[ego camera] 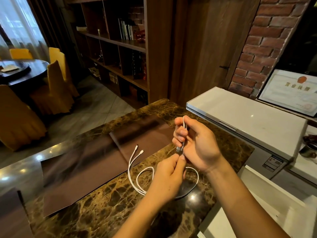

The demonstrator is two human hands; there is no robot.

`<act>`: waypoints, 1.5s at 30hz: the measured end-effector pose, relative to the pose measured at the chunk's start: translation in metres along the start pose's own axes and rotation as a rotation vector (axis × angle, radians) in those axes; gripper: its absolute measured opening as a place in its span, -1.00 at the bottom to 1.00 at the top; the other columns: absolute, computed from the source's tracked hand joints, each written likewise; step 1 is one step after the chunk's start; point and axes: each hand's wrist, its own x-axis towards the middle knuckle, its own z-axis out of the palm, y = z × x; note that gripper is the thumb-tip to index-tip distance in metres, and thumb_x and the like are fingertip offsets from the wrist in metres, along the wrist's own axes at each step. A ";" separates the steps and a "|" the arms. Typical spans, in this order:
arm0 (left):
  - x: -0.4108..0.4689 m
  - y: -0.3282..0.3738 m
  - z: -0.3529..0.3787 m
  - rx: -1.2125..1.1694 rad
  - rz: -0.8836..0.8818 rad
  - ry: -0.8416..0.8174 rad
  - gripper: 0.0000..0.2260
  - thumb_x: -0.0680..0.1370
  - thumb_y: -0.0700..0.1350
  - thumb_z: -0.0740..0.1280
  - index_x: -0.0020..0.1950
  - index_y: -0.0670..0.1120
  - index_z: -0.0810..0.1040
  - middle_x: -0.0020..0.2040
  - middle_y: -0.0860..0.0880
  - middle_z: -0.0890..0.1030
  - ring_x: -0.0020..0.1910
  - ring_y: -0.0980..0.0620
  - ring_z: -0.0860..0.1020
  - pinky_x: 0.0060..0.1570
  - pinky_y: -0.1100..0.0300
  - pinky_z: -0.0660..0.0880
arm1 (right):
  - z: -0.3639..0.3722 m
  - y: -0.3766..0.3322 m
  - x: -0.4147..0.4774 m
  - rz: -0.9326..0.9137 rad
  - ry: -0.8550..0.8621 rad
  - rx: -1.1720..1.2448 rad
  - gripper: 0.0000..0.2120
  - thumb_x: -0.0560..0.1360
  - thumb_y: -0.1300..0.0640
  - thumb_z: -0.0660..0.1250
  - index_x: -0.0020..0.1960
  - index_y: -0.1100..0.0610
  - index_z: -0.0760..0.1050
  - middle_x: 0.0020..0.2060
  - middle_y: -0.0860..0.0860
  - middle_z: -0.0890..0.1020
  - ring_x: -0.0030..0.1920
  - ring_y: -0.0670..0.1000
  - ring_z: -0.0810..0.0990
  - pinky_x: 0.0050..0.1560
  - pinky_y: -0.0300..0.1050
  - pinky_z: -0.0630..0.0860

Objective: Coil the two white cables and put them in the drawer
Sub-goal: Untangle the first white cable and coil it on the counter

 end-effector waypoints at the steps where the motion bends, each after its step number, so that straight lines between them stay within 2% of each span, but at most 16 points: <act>1: -0.003 0.004 0.001 0.044 0.024 0.000 -0.60 0.70 -0.09 0.20 -0.35 -0.06 0.45 -0.47 0.08 0.47 -0.44 0.17 0.42 -0.34 0.25 0.34 | -0.002 0.000 0.002 -0.002 0.007 -0.019 -0.68 0.69 0.06 0.10 -0.07 0.19 0.52 -0.42 -0.03 0.35 -0.39 -0.07 0.28 -0.37 -0.17 0.27; 3: -0.003 0.008 0.000 0.154 0.048 0.007 -0.63 0.70 -0.05 0.19 -0.29 -0.11 0.47 -0.43 0.05 0.48 -0.40 0.13 0.43 -0.33 0.18 0.34 | -0.007 0.002 0.003 -0.011 0.017 -0.077 -0.68 0.69 0.06 0.09 -0.07 0.20 0.51 -0.42 -0.03 0.37 -0.39 -0.07 0.29 -0.34 -0.14 0.26; 6: -0.001 0.012 -0.006 0.335 0.050 -0.047 -0.67 0.69 0.01 0.17 -0.20 -0.06 0.56 -0.37 0.03 0.55 -0.35 0.09 0.49 -0.29 0.14 0.38 | -0.013 0.008 0.002 -0.034 0.024 -0.196 -0.66 0.70 0.08 0.07 -0.07 0.21 0.51 -0.43 -0.01 0.39 -0.39 -0.04 0.30 -0.32 -0.10 0.24; 10: 0.001 0.020 -0.017 0.542 0.122 -0.066 -0.64 0.67 0.11 0.16 -0.19 -0.03 0.56 -0.36 0.01 0.57 -0.33 0.06 0.51 -0.31 0.12 0.36 | -0.020 0.012 0.002 -0.044 0.040 -0.253 -0.67 0.70 0.09 0.08 -0.09 0.21 0.52 -0.43 0.01 0.41 -0.39 0.00 0.28 -0.34 -0.08 0.20; 14: 0.004 0.029 -0.029 0.629 0.170 -0.084 -0.62 0.64 0.16 0.13 -0.21 -0.02 0.52 -0.41 0.01 0.53 -0.38 0.04 0.49 -0.28 -0.02 0.48 | -0.024 0.015 0.002 0.001 0.056 -0.272 -0.66 0.70 0.09 0.10 -0.11 0.18 0.55 -0.38 0.04 0.50 -0.36 -0.06 0.42 -0.34 -0.20 0.34; 18: 0.009 0.041 -0.037 0.687 0.215 -0.076 -0.64 0.64 0.18 0.11 -0.23 0.02 0.47 -0.44 0.05 0.46 -0.41 0.06 0.44 -0.29 0.03 0.47 | -0.027 0.018 -0.001 -0.003 0.028 -0.371 -0.68 0.70 0.14 0.09 -0.10 0.22 0.52 -0.33 0.05 0.52 -0.30 -0.05 0.46 -0.24 -0.19 0.42; 21: 0.018 0.047 -0.044 0.743 0.251 -0.080 -0.61 0.62 0.20 0.10 -0.23 0.01 0.51 -0.43 0.02 0.51 -0.40 0.06 0.47 -0.34 0.06 0.40 | -0.028 0.022 -0.006 -0.026 0.001 -0.466 -0.66 0.69 0.10 0.11 -0.14 0.19 0.53 -0.29 0.11 0.44 -0.27 0.00 0.42 -0.23 -0.13 0.40; 24: 0.028 0.051 -0.050 0.712 0.256 -0.059 -0.49 0.61 0.27 0.03 -0.23 0.01 0.62 -0.43 -0.01 0.57 -0.41 0.07 0.52 -0.31 0.01 0.51 | -0.027 0.024 -0.009 -0.035 -0.031 -0.505 -0.60 0.63 0.00 0.11 -0.14 0.28 0.50 -0.25 0.15 0.45 -0.21 0.11 0.38 -0.18 0.04 0.32; 28: 0.042 0.057 -0.055 0.637 0.264 -0.026 -0.40 0.61 0.33 0.00 -0.32 -0.01 0.60 -0.45 0.00 0.60 -0.42 0.07 0.57 -0.28 -0.05 0.56 | -0.024 0.031 -0.016 0.001 -0.035 -0.483 -0.67 0.59 0.05 0.10 -0.22 0.07 0.57 -0.40 -0.02 0.55 -0.34 -0.06 0.45 -0.30 -0.12 0.33; 31: 0.052 0.061 -0.057 0.641 0.297 0.012 -0.39 0.62 0.31 0.08 -0.43 -0.05 0.52 -0.52 -0.05 0.50 -0.50 0.01 0.48 -0.37 -0.05 0.50 | -0.019 0.036 -0.021 0.023 0.008 -0.417 -0.68 0.60 0.14 0.13 -0.27 0.12 0.50 -0.45 -0.01 0.53 -0.37 -0.04 0.44 -0.31 -0.10 0.31; 33: 0.059 0.064 -0.061 0.629 0.311 0.031 -0.42 0.64 0.25 0.16 -0.52 0.01 0.42 -0.57 -0.02 0.40 -0.55 0.03 0.39 -0.45 0.05 0.40 | -0.017 0.037 -0.023 0.039 -0.001 -0.356 -0.62 0.67 0.15 0.12 -0.29 0.16 0.48 -0.43 0.05 0.49 -0.39 -0.02 0.42 -0.33 -0.11 0.32; 35: 0.067 0.067 -0.065 0.612 0.323 0.032 -0.42 0.65 0.21 0.20 -0.54 0.01 0.35 -0.58 0.02 0.32 -0.56 0.06 0.31 -0.45 0.04 0.33 | -0.017 0.039 -0.024 0.071 -0.021 -0.309 -0.53 0.70 0.05 0.09 -0.30 0.14 0.54 -0.41 0.08 0.48 -0.41 -0.03 0.42 -0.30 -0.10 0.32; 38: 0.075 0.066 -0.068 0.561 0.329 0.008 -0.40 0.65 0.19 0.22 -0.51 -0.11 0.41 -0.56 -0.01 0.30 -0.55 0.06 0.26 -0.44 -0.03 0.34 | -0.013 0.041 -0.028 0.076 -0.067 -0.336 -0.52 0.62 -0.12 0.13 -0.30 0.08 0.62 -0.46 0.03 0.47 -0.39 0.00 0.38 -0.29 -0.09 0.30; 41: 0.078 0.064 -0.067 0.469 0.329 0.010 -0.37 0.66 0.15 0.23 -0.47 -0.25 0.40 -0.57 0.00 0.26 -0.55 0.08 0.23 -0.44 0.10 0.26 | -0.008 0.038 -0.033 0.027 -0.116 -0.344 -0.56 0.61 -0.11 0.11 -0.27 0.08 0.57 -0.48 0.00 0.45 -0.39 -0.02 0.36 -0.30 -0.14 0.30; 43: 0.079 0.062 -0.063 0.371 0.304 0.021 -0.38 0.67 0.12 0.23 -0.51 -0.20 0.31 -0.59 0.07 0.22 -0.56 0.10 0.20 -0.46 0.28 0.20 | -0.004 0.035 -0.036 0.003 -0.151 -0.339 -0.58 0.63 -0.07 0.10 -0.25 0.08 0.56 -0.46 -0.01 0.45 -0.39 -0.04 0.37 -0.32 -0.18 0.32; 45: 0.080 0.058 -0.058 0.271 0.257 0.025 -0.38 0.67 0.12 0.23 -0.53 -0.13 0.25 -0.59 0.09 0.21 -0.56 0.13 0.18 -0.44 0.30 0.21 | -0.001 0.033 -0.039 0.008 -0.180 -0.299 -0.61 0.63 -0.04 0.10 -0.23 0.07 0.55 -0.45 -0.01 0.43 -0.39 -0.05 0.38 -0.31 -0.15 0.32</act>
